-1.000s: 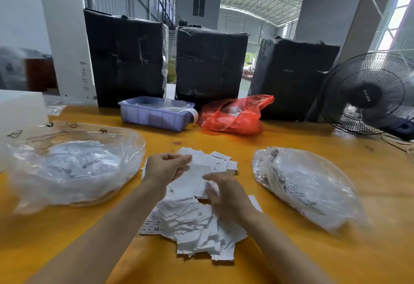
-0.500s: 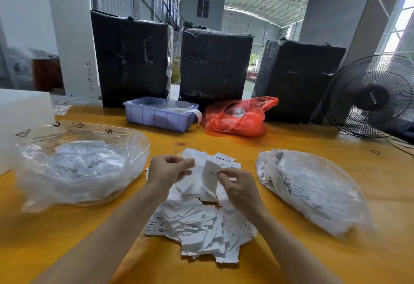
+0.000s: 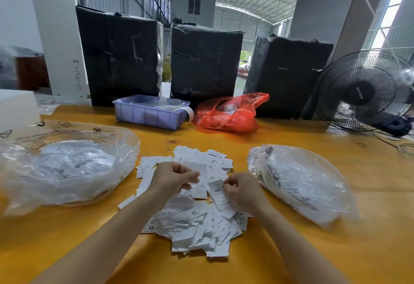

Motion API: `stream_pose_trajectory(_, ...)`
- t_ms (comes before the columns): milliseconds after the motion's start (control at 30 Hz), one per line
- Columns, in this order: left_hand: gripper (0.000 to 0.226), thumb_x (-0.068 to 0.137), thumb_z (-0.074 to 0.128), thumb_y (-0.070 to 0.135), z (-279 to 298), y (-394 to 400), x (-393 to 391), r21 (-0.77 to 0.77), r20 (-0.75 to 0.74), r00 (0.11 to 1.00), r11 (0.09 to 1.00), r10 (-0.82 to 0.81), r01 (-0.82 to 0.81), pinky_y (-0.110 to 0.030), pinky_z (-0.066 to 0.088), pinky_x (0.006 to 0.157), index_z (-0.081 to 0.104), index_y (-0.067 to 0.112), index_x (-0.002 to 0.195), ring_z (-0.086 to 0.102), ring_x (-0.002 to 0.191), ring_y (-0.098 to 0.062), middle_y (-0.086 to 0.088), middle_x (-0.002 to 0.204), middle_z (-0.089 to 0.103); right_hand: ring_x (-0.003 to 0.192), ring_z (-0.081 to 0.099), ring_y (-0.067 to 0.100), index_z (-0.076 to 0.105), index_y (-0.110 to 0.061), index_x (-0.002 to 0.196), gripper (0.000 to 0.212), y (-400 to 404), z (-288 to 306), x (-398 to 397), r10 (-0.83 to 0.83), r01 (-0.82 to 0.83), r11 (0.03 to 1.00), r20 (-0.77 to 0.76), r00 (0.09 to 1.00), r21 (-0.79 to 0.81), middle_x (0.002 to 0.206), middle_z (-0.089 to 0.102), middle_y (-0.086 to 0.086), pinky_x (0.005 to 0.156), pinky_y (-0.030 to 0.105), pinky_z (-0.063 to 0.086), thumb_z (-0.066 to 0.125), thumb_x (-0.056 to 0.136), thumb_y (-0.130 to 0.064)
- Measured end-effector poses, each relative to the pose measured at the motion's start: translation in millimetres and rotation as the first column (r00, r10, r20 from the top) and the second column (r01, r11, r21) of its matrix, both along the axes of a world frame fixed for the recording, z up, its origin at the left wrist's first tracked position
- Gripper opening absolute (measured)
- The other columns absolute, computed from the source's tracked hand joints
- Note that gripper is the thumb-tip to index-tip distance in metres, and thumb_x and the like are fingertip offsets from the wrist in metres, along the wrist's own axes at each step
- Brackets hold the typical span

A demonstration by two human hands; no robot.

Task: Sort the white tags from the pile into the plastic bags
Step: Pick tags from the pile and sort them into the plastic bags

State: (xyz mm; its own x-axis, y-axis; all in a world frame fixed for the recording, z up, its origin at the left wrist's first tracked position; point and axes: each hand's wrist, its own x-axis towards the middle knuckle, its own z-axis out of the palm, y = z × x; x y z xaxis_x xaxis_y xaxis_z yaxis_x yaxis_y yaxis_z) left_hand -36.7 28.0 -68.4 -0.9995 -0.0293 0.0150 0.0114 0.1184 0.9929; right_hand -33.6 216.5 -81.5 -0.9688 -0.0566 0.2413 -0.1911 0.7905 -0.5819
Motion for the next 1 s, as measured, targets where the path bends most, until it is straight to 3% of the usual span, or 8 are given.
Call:
stream_pose_trajectory(100, 0.014, 0.077, 0.077, 0.014, 1.8, 4.1, 2.0, -0.031, -0.008, 1.0, 0.999, -0.014, 0.014, -0.014, 0.04, 0.042, 0.068, 0.003, 0.077, 0.06, 0.049, -0.007, -0.005, 0.071, 0.074, 0.057, 0.047, 0.009, 0.071, -0.001, 0.083, 0.018, -1.9, 2.1, 0.1, -0.028, 0.027, 0.996, -0.008, 1.0, -0.09, 0.07, 0.06, 0.002, 0.052, 0.021, 0.036, 0.059, 0.087, -0.015)
stream_pose_trajectory(200, 0.012, 0.077, 0.077, 0.015, 4.4, 7.5, 4.4, -0.018, 0.003, 0.999, 0.999, -0.042, 0.042, -0.016, 0.042, 0.046, 0.07, 0.004, 0.077, 0.061, 0.051, -0.007, -0.005, 0.072, 0.074, 0.059, 0.052, 0.014, 0.062, 0.006, 0.07, 0.02, -1.1, 7.9, 1.5, -0.011, 0.028, 0.916, 0.043, 0.999, -0.401, 0.067, 0.06, 0.017, 0.054, 0.035, 0.044, 0.06, 0.086, -0.007)
stream_pose_trajectory(300, 0.013, 0.072, 0.08, 0.015, 6.4, 8.7, 6.4, 0.007, 0.023, 0.998, 0.998, -0.066, 0.066, -0.017, 0.042, 0.048, 0.072, 0.004, 0.073, 0.061, 0.051, -0.007, -0.003, 0.065, 0.072, 0.049, 0.054, -0.001, 0.062, -0.005, 0.071, 0.015, -0.5, 16.2, 5.7, 0.04, -0.018, 0.789, 0.022, 0.999, -0.614, 0.067, 0.06, 0.006, 0.048, 0.014, 0.043, 0.061, 0.084, 0.001)
stream_pose_trajectory(433, 0.014, 0.067, 0.083, 0.014, 10.0, 9.1, 7.1, -0.01, 0.054, 0.994, 0.995, -0.097, 0.098, -0.015, 0.04, 0.044, 0.07, 0.009, 0.064, 0.058, 0.046, -0.002, 0.003, 0.051, 0.065, 0.06, 0.058, 0.006, 0.066, -0.014, 0.078, 0.016, 2.7, 30.6, 8.2, 0.069, -0.1, 0.696, -0.072, 0.995, -0.711, 0.073, 0.064, 0.003, 0.052, 0.014, 0.047, 0.061, 0.087, -0.002)
stream_pose_trajectory(633, 0.017, 0.063, 0.085, 0.017, 10.4, 9.6, 8.8, -0.056, 0.091, 0.987, 0.989, -0.134, 0.139, -0.015, 0.038, 0.044, 0.069, 0.012, 0.062, 0.057, 0.046, 0.0, 0.003, 0.051, 0.064, 0.062, 0.055, -0.002, 0.066, -0.023, 0.077, 0.016, 0.0, 37.4, 15.9, 0.165, -0.237, 0.837, -0.186, 0.969, -0.494, 0.071, 0.062, -0.003, 0.058, 0.016, 0.045, 0.061, 0.091, -0.017)
stream_pose_trajectory(867, 0.017, 0.065, 0.085, 0.017, 9.8, 12.1, 9.5, -0.129, 0.07, 0.986, 0.979, -0.148, 0.156, -0.016, 0.039, 0.047, 0.069, 0.012, 0.062, 0.057, 0.046, 0.001, 0.005, 0.051, 0.064, 0.063, 0.053, 0.003, 0.07, -0.007, 0.086, 0.011, -2.9, 37.4, 16.5, 0.162, -0.238, 0.926, -0.262, 0.951, -0.293, 0.07, 0.06, -0.007, 0.056, 0.014, 0.043, 0.063, 0.09, -0.015)
stream_pose_trajectory(1000, 0.016, 0.066, 0.084, 0.015, 9.2, 12.5, 10.2, -0.16, 0.034, 0.987, 0.974, -0.157, 0.16, -0.012, 0.039, 0.042, 0.07, 0.009, 0.063, 0.057, 0.045, 0.001, 0.004, 0.051, 0.065, 0.066, 0.054, 0.002, 0.071, -0.006, 0.086, 0.012, -3.5, 35.1, 15.9, 0.151, -0.214, 0.959, -0.307, 0.94, -0.184, 0.073, 0.058, -0.009, 0.058, 0.014, 0.044, 0.064, 0.088, -0.015)
